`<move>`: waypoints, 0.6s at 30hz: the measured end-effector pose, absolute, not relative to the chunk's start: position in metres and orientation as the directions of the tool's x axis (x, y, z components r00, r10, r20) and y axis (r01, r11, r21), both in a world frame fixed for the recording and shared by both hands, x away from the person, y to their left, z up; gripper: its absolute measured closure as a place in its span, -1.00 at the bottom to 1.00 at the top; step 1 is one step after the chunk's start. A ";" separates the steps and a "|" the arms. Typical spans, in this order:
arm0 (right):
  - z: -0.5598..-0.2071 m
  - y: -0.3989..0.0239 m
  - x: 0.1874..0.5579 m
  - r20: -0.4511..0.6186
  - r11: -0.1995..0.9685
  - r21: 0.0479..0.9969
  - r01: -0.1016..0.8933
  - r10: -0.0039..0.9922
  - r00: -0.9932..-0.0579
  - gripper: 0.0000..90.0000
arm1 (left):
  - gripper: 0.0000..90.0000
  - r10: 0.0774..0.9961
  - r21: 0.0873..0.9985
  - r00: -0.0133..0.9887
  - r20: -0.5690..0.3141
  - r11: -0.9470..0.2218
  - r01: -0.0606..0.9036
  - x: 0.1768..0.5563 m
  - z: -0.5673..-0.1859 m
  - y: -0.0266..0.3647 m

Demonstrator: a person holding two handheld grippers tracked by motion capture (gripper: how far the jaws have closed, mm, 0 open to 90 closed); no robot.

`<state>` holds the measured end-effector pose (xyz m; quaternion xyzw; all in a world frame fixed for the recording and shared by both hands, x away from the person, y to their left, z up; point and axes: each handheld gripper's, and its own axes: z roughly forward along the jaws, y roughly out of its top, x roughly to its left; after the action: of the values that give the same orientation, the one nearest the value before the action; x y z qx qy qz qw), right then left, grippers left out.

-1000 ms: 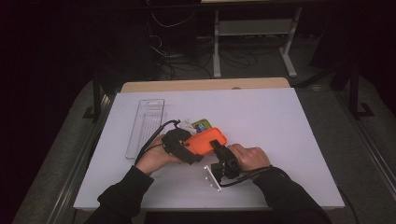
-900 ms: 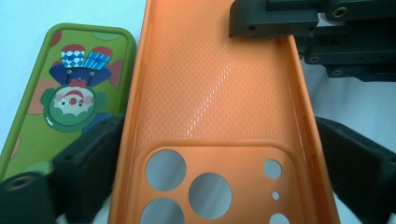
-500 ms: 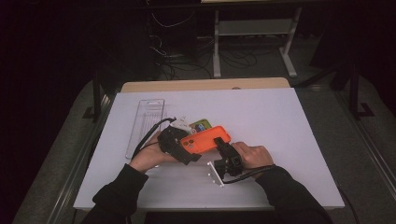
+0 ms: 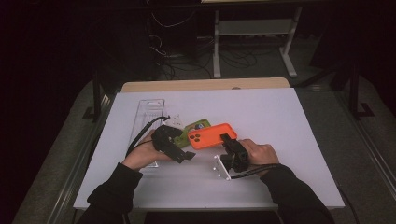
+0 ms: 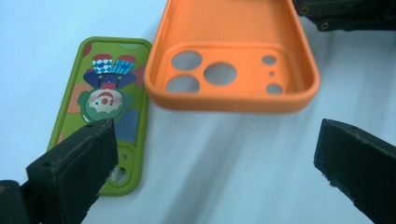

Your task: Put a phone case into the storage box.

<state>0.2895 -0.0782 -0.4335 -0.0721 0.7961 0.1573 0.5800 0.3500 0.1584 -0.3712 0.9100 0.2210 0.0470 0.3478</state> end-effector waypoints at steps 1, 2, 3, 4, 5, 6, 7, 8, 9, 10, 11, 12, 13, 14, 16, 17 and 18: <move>-0.433 -0.078 0.290 -0.946 0.940 0.167 -0.297 0.068 -0.317 0.74 | -1.00 0.435 0.654 0.898 -0.068 -0.660 0.369 0.350 -0.371 0.158; -0.433 -0.079 0.290 -0.943 0.940 0.181 -0.291 0.081 -0.324 0.74 | -1.00 0.426 0.643 0.903 -0.060 -0.675 0.362 0.351 -0.371 0.159; -0.433 -0.079 0.290 -0.943 0.940 0.181 -0.291 0.081 -0.324 0.74 | -1.00 0.424 0.642 0.904 -0.059 -0.677 0.360 0.351 -0.371 0.159; -0.434 -0.080 0.290 -0.936 0.938 0.200 -0.284 0.096 -0.339 0.74 | -1.00 0.440 0.653 0.895 -0.074 -0.657 0.377 0.350 -0.373 0.158; -0.433 -0.081 0.291 -0.931 0.935 0.211 -0.284 0.105 -0.348 0.74 | -1.00 0.440 0.653 0.895 -0.074 -0.657 0.377 0.350 -0.373 0.158; -0.433 -0.082 0.292 -0.926 0.933 0.223 -0.281 0.113 -0.360 0.74 | -1.00 0.453 0.663 0.888 -0.083 -0.640 0.389 0.349 -0.374 0.157; -0.434 -0.082 0.292 -0.922 0.934 0.236 -0.266 0.129 -0.365 0.74 | -1.00 0.454 0.663 0.888 -0.077 -0.642 0.386 0.349 -0.374 0.157; -0.433 -0.083 0.293 -0.918 0.933 0.242 -0.266 0.132 -0.375 0.74 | -1.00 0.445 0.654 0.893 -0.062 -0.658 0.373 0.350 -0.373 0.158; -0.433 -0.083 0.293 -0.912 0.931 0.256 -0.260 0.144 -0.384 0.74 | -1.00 0.448 0.651 0.892 -0.062 -0.659 0.377 0.350 -0.373 0.159; -0.433 -0.084 0.294 -0.905 0.925 0.277 -0.258 0.161 -0.393 0.74 | -1.00 0.448 0.651 0.892 -0.062 -0.659 0.377 0.350 -0.373 0.159; -0.432 -0.085 0.295 -0.899 0.924 0.288 -0.252 0.170 -0.404 0.74 | -1.00 0.448 0.649 0.892 -0.056 -0.663 0.373 0.351 -0.372 0.159; -0.432 -0.085 0.295 -0.888 0.921 0.309 -0.237 0.190 -0.419 0.74 | -1.00 0.455 0.650 0.888 -0.060 -0.657 0.381 0.350 -0.372 0.159; -0.430 -0.086 0.297 -0.883 0.917 0.321 -0.238 0.199 -0.425 0.74 | -1.00 0.455 0.650 0.888 -0.060 -0.657 0.381 0.350 -0.372 0.159; -0.430 -0.086 0.296 -0.859 0.906 0.367 -0.212 0.242 -0.451 0.74 | -1.00 0.456 0.650 0.888 -0.060 -0.657 0.382 0.350 -0.372 0.159; -0.427 -0.088 0.298 -0.845 0.901 0.390 -0.191 0.269 -0.461 0.74 | -1.00 0.458 0.650 0.887 -0.064 -0.656 0.385 0.350 -0.372 0.159; -0.426 -0.089 0.298 -0.840 0.898 0.398 -0.185 0.276 -0.466 0.74 | -1.00 0.465 0.659 0.882 -0.077 -0.640 0.395 0.349 -0.373 0.158; -0.426 -0.090 0.300 -0.836 0.896 0.406 -0.183 0.283 -0.470 0.74 | -1.00 0.465 0.659 0.882 -0.077 -0.640 0.395 0.349 -0.373 0.158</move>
<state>0.2996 -0.0904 -0.4256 0.0302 0.8270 0.2265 0.5137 0.3489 0.1577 -0.3731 0.9040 0.2380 0.0500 0.3515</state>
